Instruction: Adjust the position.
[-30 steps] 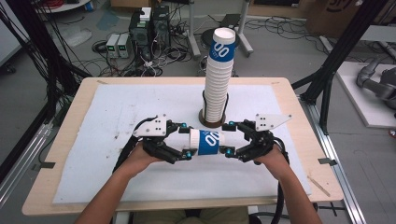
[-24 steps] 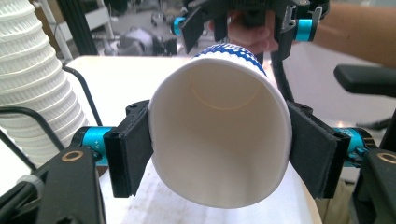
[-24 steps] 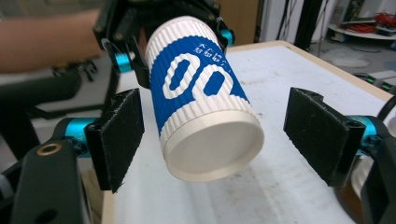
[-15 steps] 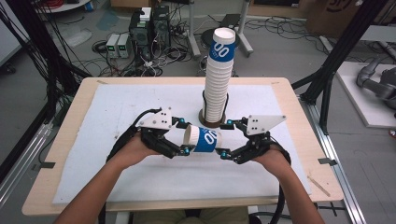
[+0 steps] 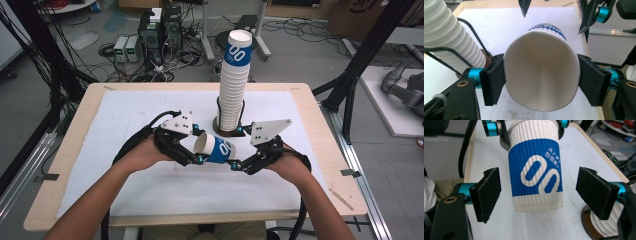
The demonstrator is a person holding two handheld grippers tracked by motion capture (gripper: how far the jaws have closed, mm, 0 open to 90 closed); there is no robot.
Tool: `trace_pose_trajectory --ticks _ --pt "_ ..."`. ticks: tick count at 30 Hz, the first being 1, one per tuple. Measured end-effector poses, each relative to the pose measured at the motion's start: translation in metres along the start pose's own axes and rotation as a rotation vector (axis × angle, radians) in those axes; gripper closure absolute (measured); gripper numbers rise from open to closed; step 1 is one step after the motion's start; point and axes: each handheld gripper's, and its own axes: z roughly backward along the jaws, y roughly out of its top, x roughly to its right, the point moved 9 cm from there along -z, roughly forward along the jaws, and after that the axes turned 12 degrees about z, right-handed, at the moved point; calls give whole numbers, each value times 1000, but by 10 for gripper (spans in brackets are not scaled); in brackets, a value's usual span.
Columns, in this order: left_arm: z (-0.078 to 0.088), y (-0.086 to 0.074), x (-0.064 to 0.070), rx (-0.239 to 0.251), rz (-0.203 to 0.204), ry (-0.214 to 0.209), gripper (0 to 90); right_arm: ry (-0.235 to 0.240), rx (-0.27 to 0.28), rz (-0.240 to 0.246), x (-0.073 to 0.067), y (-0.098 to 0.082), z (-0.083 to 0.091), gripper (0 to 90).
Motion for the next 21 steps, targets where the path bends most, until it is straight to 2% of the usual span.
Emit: trace_pose_trajectory --ticks 3,9,16,18,21 --pt "-3 -1 0 -35 -8 3 281 16 -41 30 0 0 -6 205" --pt "-7 2 3 -70 -15 1 279 43 -128 80 -3 -1 -19 206" --pt "-13 -1 4 -108 -19 13 278 61 -179 105 -5 -3 -26 209" --pt "-14 -2 3 -121 -19 17 278 74 -189 110 -6 -3 -27 253" --pt "-16 -4 3 -137 -24 24 278 81 -209 118 -7 -5 -30 260"
